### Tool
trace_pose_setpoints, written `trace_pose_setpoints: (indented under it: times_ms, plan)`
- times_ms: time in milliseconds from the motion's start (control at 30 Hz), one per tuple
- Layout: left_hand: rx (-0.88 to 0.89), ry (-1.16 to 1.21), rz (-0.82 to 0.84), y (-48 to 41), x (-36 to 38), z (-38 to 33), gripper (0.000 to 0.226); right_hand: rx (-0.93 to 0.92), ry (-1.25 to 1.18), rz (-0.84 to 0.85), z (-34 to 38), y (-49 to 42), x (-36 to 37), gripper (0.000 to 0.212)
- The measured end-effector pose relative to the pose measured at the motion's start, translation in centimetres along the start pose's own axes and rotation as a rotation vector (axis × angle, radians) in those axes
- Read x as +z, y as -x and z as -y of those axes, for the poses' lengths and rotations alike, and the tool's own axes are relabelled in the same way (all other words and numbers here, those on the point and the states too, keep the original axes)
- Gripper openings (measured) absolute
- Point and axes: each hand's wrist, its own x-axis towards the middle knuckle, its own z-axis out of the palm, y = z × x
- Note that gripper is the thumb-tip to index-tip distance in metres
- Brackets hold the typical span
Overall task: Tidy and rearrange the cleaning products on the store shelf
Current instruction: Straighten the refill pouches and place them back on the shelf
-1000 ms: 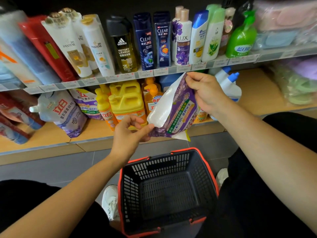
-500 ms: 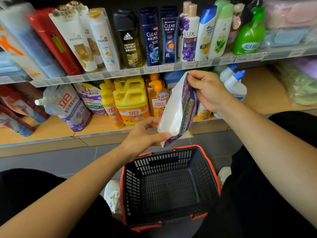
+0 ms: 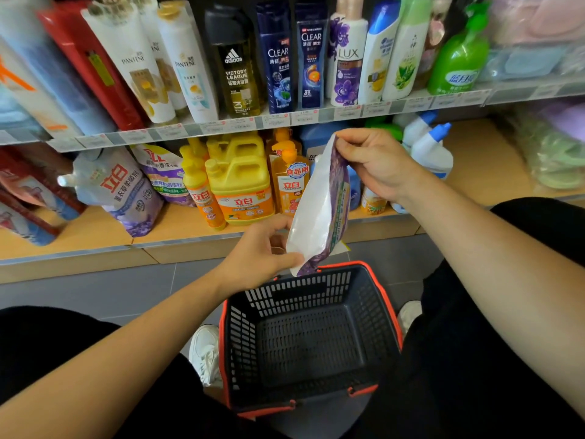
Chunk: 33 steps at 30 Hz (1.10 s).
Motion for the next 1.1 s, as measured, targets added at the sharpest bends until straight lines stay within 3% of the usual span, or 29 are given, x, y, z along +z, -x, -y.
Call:
trace_pose_setpoints:
  times_ms: [167, 333, 400, 500, 667, 800, 867, 933, 1000, 1100]
  plan:
    - [-0.017, 0.114, -0.027, -0.1, -1.2, 0.4, 0.042, -0.015, 0.068, -0.076, 0.5, -0.1, -0.5, 0.019]
    - [-0.079, 0.311, -0.194, -0.9, -2.6, 0.3, 0.030, -0.001, 0.086, -0.255, 0.9, 0.0, -0.8, 0.017]
    - [-0.104, 0.388, -0.189, -1.0, -3.2, 0.7, 0.035, 0.016, 0.045, -0.301, 0.9, 0.2, -0.5, 0.014]
    - [-0.053, 0.290, -0.168, -0.9, -2.7, 1.4, 0.052, 0.054, 0.002, -0.358, 1.0, 0.5, -0.2, 0.013]
    - [-0.022, 0.072, -0.402, -2.3, -2.4, 2.1, 0.006, 0.113, -0.029, -0.404, 1.0, 0.7, -0.4, 0.011]
    - [0.031, 0.044, -0.484, -3.3, -3.3, 1.0, 0.009, 0.123, -0.010, -0.449, 0.3, 0.8, -1.0, 0.013]
    - [0.072, 0.026, -0.520, -4.0, -3.8, 0.2, 0.013, 0.088, 0.147, -0.465, -0.4, 0.9, -1.5, 0.020]
    - [0.120, -0.011, -0.495, -4.5, -4.0, -0.6, 0.018, -0.018, 0.346, -0.423, -0.6, 1.1, -1.6, 0.016]
    - [0.175, -0.133, -0.422, -4.8, -3.6, -1.4, 0.016, -0.132, 0.484, -0.256, -0.4, 1.6, -1.1, 0.018]
    - [0.248, -0.307, -0.338, -4.8, -3.1, -1.8, 0.004, -0.158, 0.675, 0.074, -1.2, 2.7, 0.8, 0.045]
